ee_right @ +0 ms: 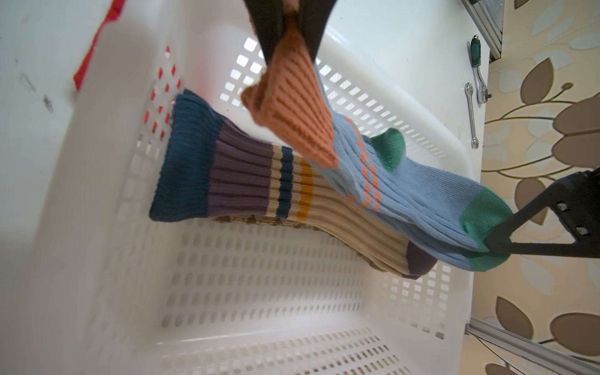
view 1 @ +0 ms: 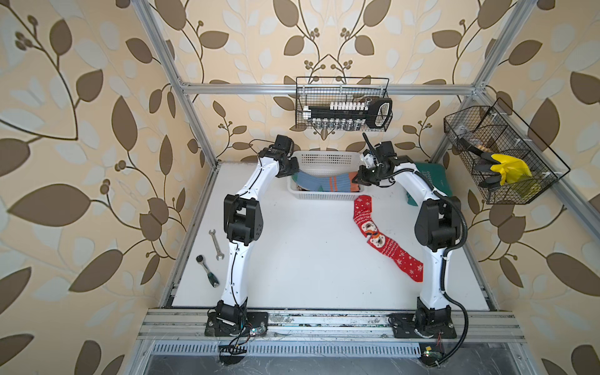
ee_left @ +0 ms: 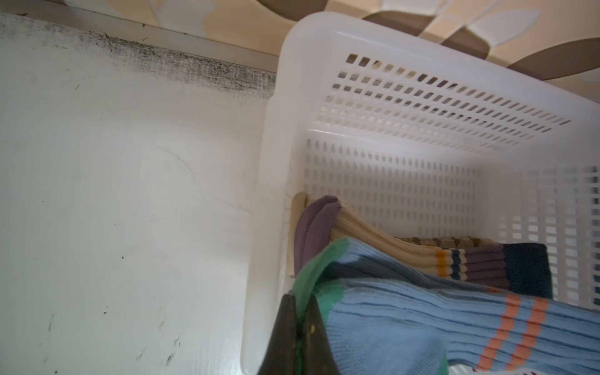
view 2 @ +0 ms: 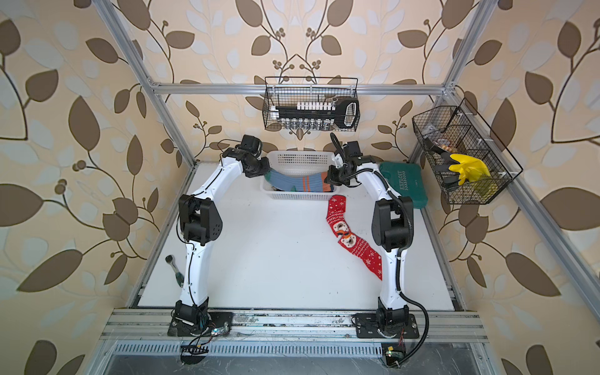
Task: Place the socks together as a pair
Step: Place a pair of socks in the bin, then move the sock to the center of the board.
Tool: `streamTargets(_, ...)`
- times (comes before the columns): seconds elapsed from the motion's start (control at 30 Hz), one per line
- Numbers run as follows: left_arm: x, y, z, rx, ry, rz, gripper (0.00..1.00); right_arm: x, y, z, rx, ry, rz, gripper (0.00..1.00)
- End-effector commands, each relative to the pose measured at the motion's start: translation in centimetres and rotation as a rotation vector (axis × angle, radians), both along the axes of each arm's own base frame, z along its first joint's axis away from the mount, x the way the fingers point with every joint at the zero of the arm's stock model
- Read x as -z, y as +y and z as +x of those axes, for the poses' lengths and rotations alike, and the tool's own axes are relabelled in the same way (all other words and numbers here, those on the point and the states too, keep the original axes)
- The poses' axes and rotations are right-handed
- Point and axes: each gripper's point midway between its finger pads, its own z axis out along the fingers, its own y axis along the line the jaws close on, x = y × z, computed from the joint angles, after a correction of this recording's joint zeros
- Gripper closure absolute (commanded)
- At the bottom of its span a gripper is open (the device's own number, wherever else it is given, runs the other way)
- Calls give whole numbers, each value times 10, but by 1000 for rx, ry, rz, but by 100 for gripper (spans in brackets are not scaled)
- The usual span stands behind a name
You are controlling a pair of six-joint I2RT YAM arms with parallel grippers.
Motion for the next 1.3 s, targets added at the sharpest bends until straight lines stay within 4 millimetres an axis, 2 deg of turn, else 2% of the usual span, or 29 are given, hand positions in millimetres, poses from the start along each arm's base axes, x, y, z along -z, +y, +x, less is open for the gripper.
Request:
streamTargets(0.0,-19,-4,12,24,-61,-9,100,2,-2,12,-2,2,29,100)
streamTargets(0.07,-11,-7,14,32,-49,-20,100,8,-2,15,-4,10,29,99)
streamTargets(0.13,-4,-11,15,45,-40,-36,89,12,-4,17,4,12,16,98)
streamTargets(0.23,-4,-21,16,78,-44,-80,57,12,-8,18,14,3,2,95)
streamTargets(0.3,-10,-29,14,102,-62,-105,37,7,-10,16,21,-10,-6,84)
streamTargets(0.37,-22,-37,11,124,-96,-115,24,-1,-13,15,30,-30,-14,72)
streamTargets(0.5,-57,-54,-6,169,-164,-148,19,-31,-19,5,46,-101,-30,60)
streamTargets(0.6,-87,-68,-26,208,-222,-147,18,-58,-28,-11,74,-162,-57,58)
streamTargets(0.67,-110,-74,-41,219,-271,-134,18,-68,-35,-26,96,-185,-81,57)
streamTargets(0.7,-107,-74,-52,222,-265,-120,18,-70,-40,-35,109,-190,-101,57)
streamTargets(0.73,-111,-76,-60,222,-279,-115,18,-69,-44,-43,120,-189,-118,57)
streamTargets(0.8,-121,-74,-80,212,-309,-114,18,-62,-53,-64,141,-170,-150,57)
streamTargets(0.87,-122,-67,-97,188,-322,-119,19,-50,-57,-83,149,-137,-159,57)
streamTargets(1.0,-104,-49,-128,122,-328,-140,19,-13,-61,-118,151,-62,-184,57)
streamTargets(1.13,-68,-34,-162,88,-273,-144,19,28,-50,-153,121,4,-242,59)
streamTargets(1.2,-37,-28,-181,69,-248,-167,19,48,-42,-170,84,28,-379,60)
streamTargets(1.23,-36,-26,-190,68,-266,-191,19,56,-40,-175,68,34,-452,60)
streamTargets(1.27,-20,-23,-199,64,-252,-195,19,64,-38,-180,49,44,-518,60)
